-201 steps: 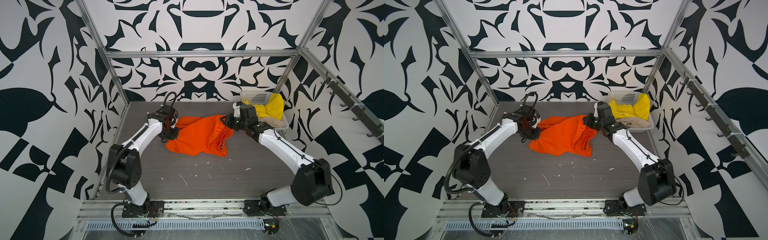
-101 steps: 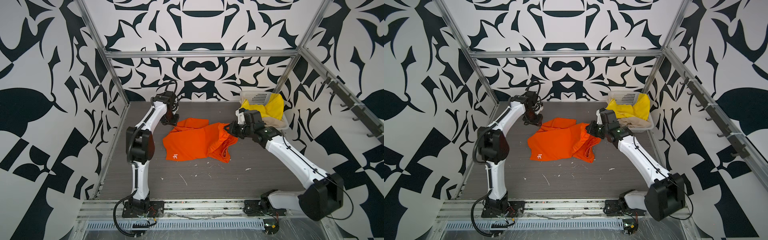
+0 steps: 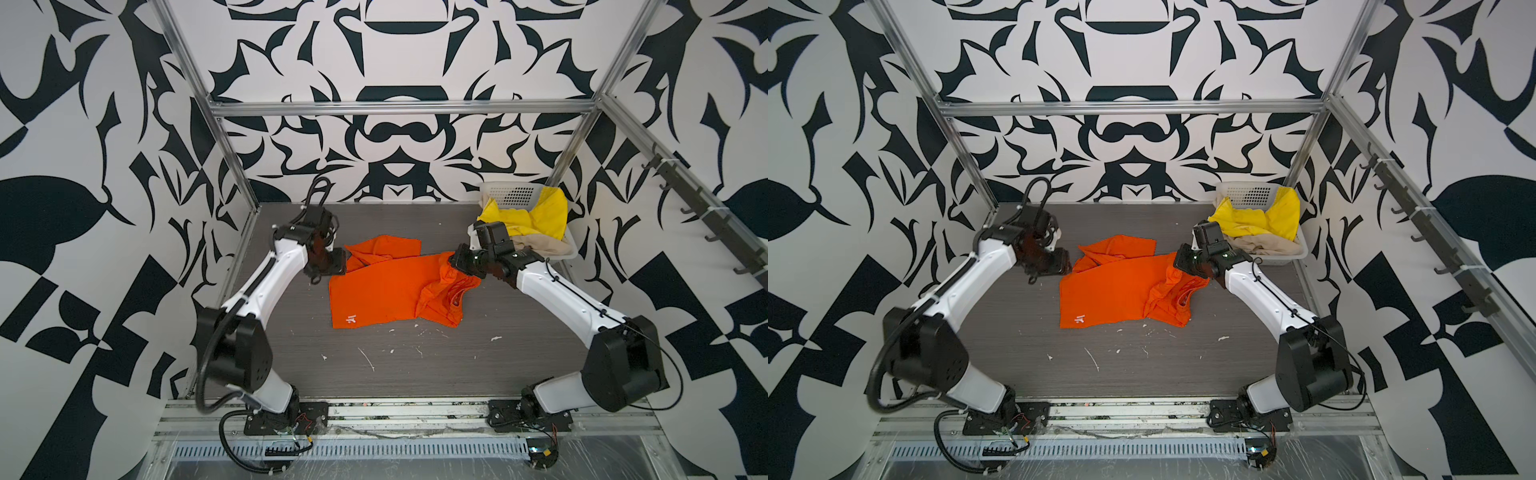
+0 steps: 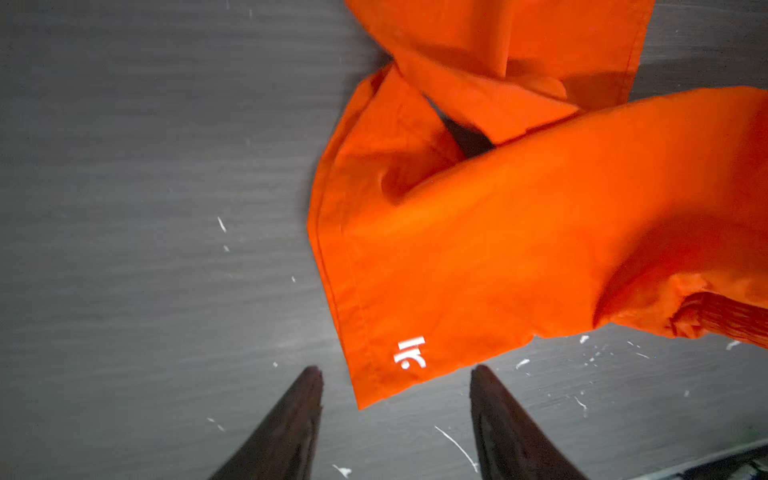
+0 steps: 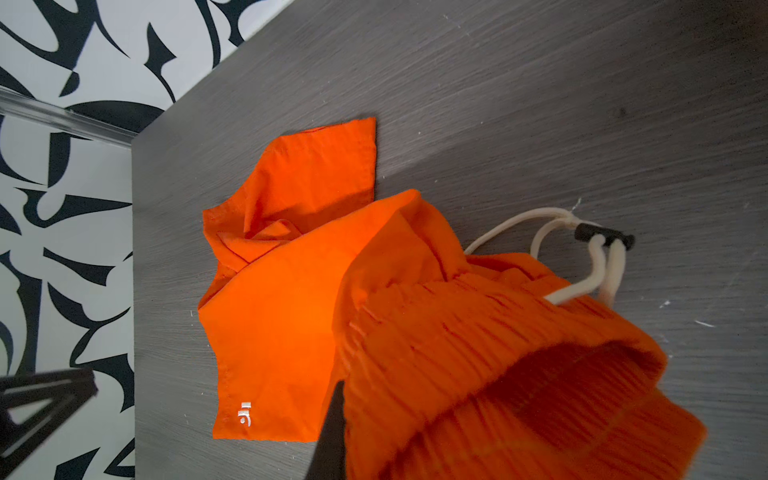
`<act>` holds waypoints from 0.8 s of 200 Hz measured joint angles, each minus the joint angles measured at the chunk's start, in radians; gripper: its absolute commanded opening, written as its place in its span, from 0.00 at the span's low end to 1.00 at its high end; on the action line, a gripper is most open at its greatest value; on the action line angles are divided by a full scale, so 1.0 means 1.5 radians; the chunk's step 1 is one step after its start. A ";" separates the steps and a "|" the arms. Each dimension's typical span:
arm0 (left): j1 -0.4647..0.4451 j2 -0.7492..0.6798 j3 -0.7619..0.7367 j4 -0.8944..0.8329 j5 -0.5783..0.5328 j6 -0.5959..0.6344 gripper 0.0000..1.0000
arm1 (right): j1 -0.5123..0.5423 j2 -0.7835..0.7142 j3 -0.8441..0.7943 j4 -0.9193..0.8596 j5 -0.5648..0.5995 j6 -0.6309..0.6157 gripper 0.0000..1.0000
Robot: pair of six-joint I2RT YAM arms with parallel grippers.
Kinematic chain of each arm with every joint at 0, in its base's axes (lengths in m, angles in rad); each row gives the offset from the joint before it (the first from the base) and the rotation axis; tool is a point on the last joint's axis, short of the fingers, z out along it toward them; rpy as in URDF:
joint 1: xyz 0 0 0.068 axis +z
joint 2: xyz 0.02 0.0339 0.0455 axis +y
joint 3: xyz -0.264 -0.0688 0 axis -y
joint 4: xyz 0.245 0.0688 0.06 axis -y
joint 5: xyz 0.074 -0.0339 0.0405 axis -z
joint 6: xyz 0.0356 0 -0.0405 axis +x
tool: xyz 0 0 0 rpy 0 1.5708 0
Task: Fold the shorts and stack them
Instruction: 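Grasp the shorts leg hem with the left gripper while right holds waistband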
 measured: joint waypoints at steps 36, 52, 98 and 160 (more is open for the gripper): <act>0.009 -0.069 -0.213 0.080 0.060 -0.211 0.51 | 0.000 -0.011 -0.027 0.022 -0.004 0.006 0.00; 0.011 -0.068 -0.268 0.113 0.085 -0.287 0.49 | 0.000 -0.013 -0.037 0.030 -0.005 0.010 0.00; 0.012 -0.024 -0.295 0.164 0.121 -0.388 0.46 | 0.000 -0.034 -0.058 0.046 -0.008 0.024 0.00; 0.012 -0.005 -0.319 0.196 0.128 -0.417 0.50 | 0.000 -0.052 -0.066 0.048 -0.008 0.031 0.00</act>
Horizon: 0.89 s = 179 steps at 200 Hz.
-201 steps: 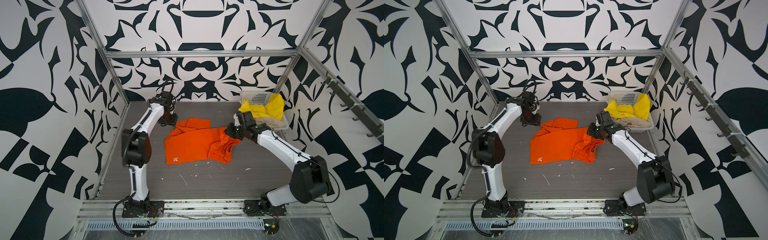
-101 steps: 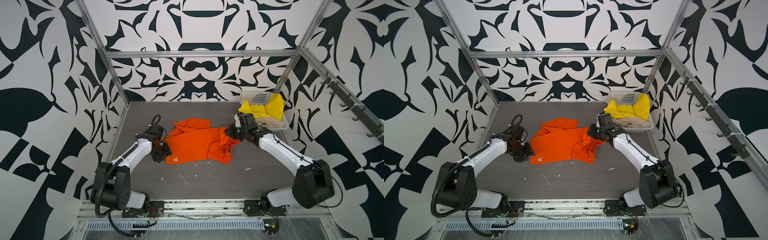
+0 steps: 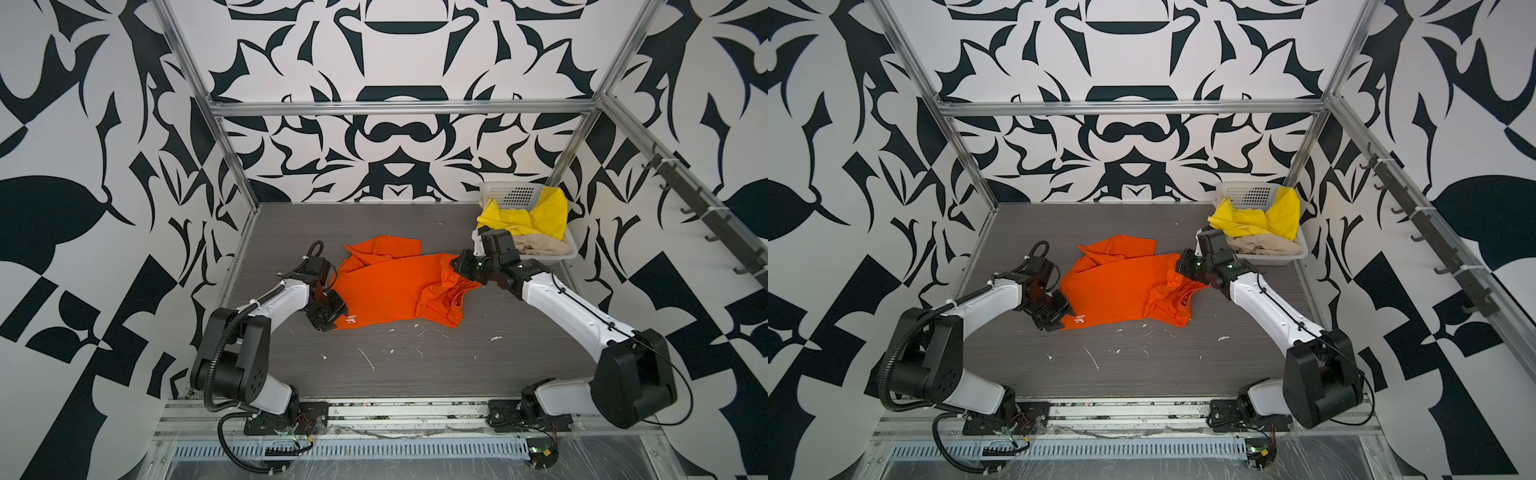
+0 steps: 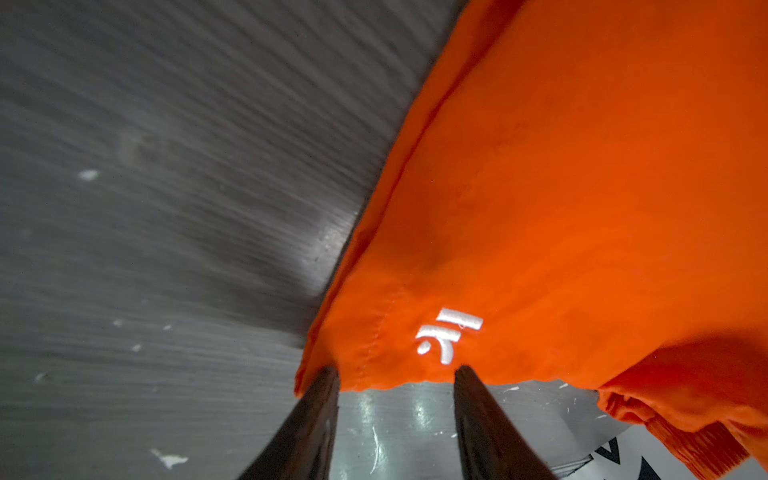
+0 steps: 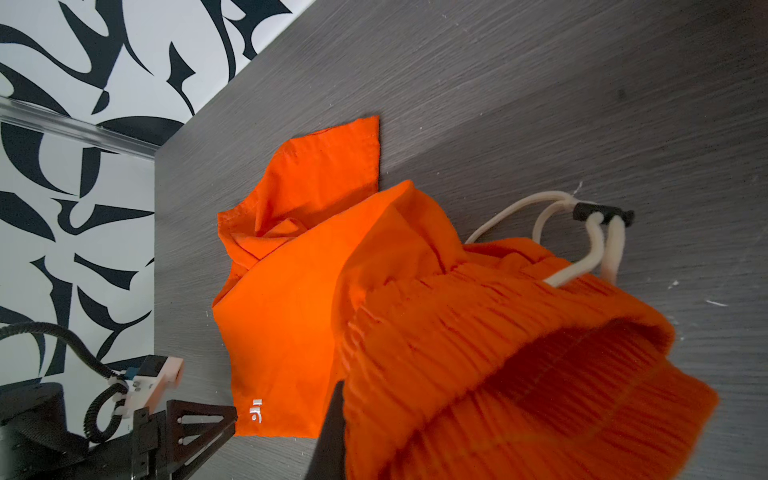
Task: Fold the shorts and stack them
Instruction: 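Grasp the shorts leg hem with the left gripper while right holds waistband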
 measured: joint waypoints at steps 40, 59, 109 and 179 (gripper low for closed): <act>0.000 -0.004 -0.021 -0.002 -0.001 -0.002 0.51 | 0.000 -0.002 0.000 -0.001 0.000 0.000 0.00; 0.000 -0.025 -0.032 -0.013 -0.006 -0.003 0.52 | 0.000 -0.002 0.000 -0.001 0.000 0.000 0.00; 0.000 -0.050 -0.045 -0.018 -0.014 -0.003 0.50 | 0.000 -0.002 0.000 -0.001 0.000 0.001 0.00; 0.000 -0.005 -0.043 0.009 -0.012 -0.004 0.34 | 0.000 -0.011 -0.005 -0.002 0.000 0.001 0.00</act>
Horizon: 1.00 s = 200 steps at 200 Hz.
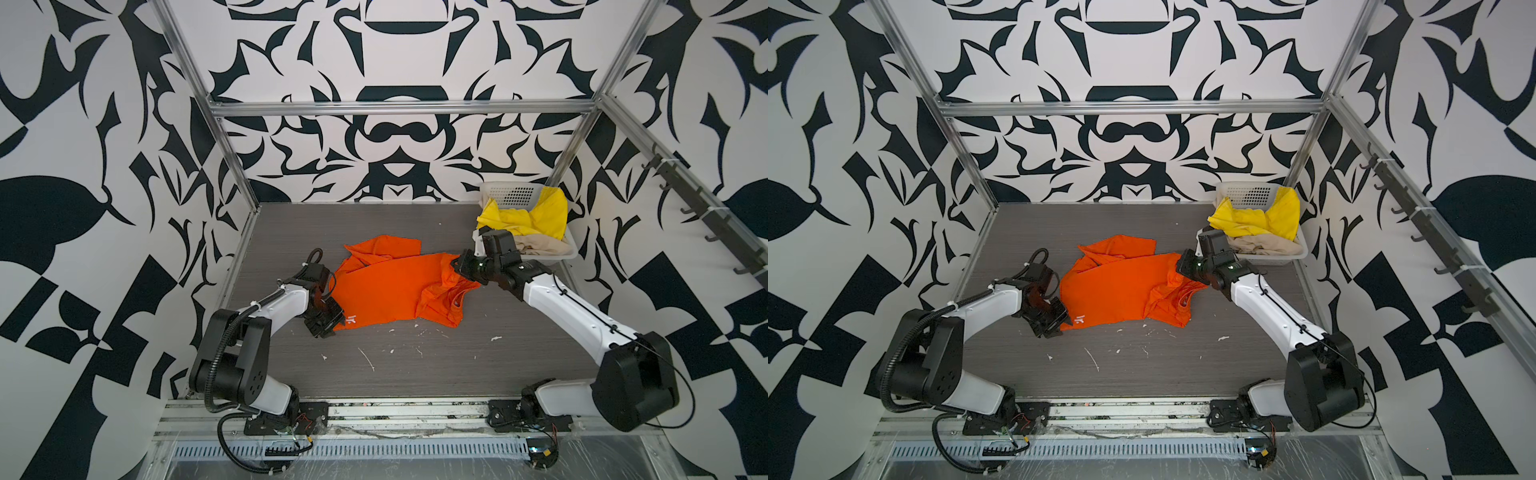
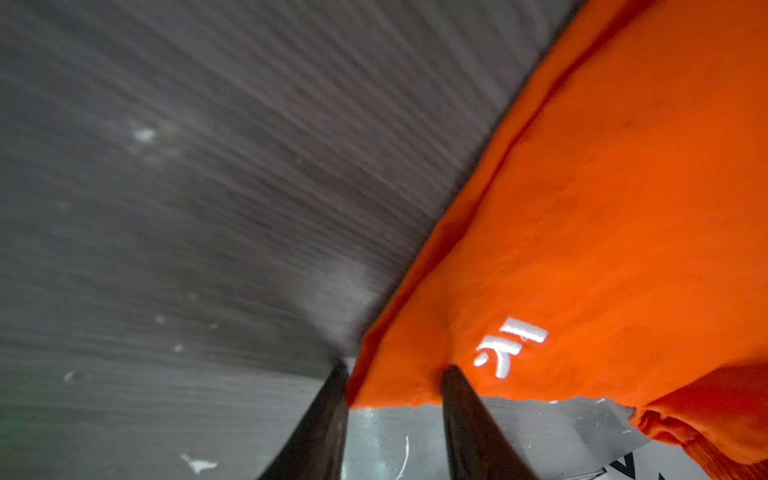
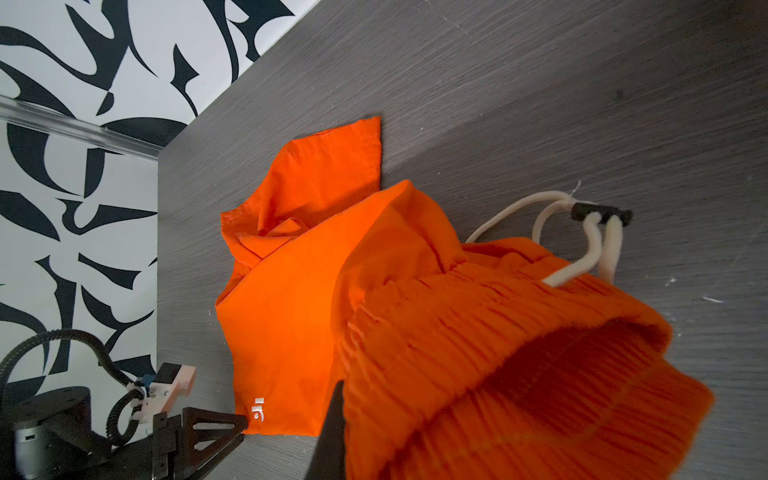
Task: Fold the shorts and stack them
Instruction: 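Grasp the shorts leg hem with the left gripper while right holds waistband, then lift the orange shorts high with both grippers and stretch them apart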
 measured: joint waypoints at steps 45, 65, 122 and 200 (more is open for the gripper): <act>0.000 0.040 0.035 0.014 -0.017 0.019 0.06 | 0.000 -0.004 -0.002 -0.001 0.000 0.000 0.00; 0.003 0.049 0.055 0.008 -0.043 0.041 0.00 | 0.000 -0.007 -0.002 -0.002 0.000 -0.001 0.00; 0.009 -0.024 0.167 -0.094 -0.149 0.114 0.00 | 0.000 -0.066 0.019 -0.040 -0.013 -0.019 0.00; 0.026 -0.246 0.464 -0.248 -0.367 0.261 0.00 | 0.001 -0.135 0.313 -0.176 -0.073 -0.134 0.00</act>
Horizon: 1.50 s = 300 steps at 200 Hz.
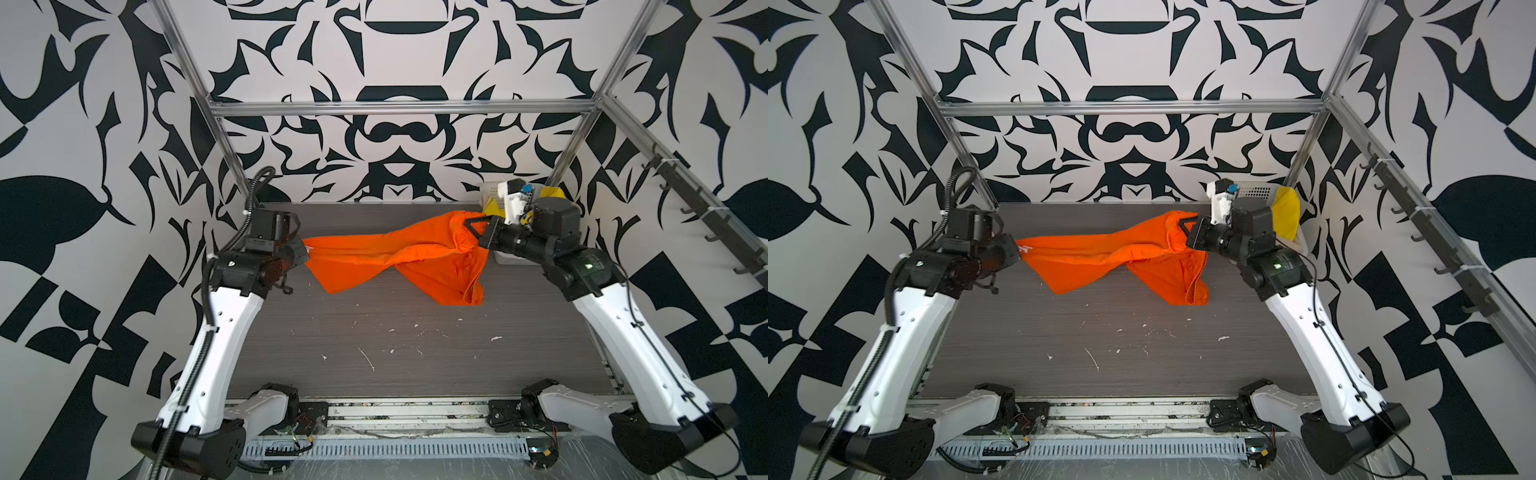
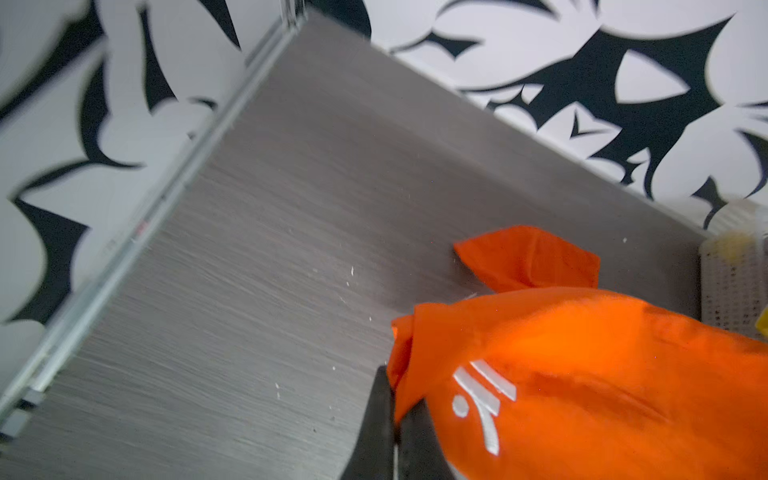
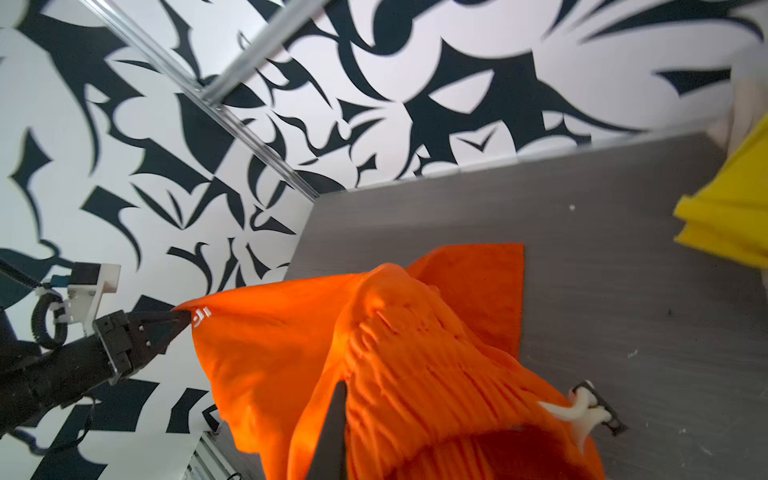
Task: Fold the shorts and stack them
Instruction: 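Lift the orange shorts high with both grippers and stretch them apart, then lower the shorts onto the table and release both grippers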
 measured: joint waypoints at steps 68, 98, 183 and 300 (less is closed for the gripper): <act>-0.002 -0.032 0.267 -0.082 -0.077 0.125 0.00 | 0.004 -0.011 0.316 -0.171 -0.112 -0.035 0.00; -0.005 -0.014 0.336 -0.106 -0.083 0.163 0.00 | 0.006 -0.009 0.350 -0.209 -0.140 -0.034 0.00; 0.117 0.291 0.410 -0.080 0.024 0.188 0.00 | 0.004 0.280 0.429 -0.165 -0.134 -0.038 0.00; 0.190 0.039 0.199 0.139 0.103 0.205 0.00 | -0.055 0.421 0.450 0.006 -0.271 0.002 0.00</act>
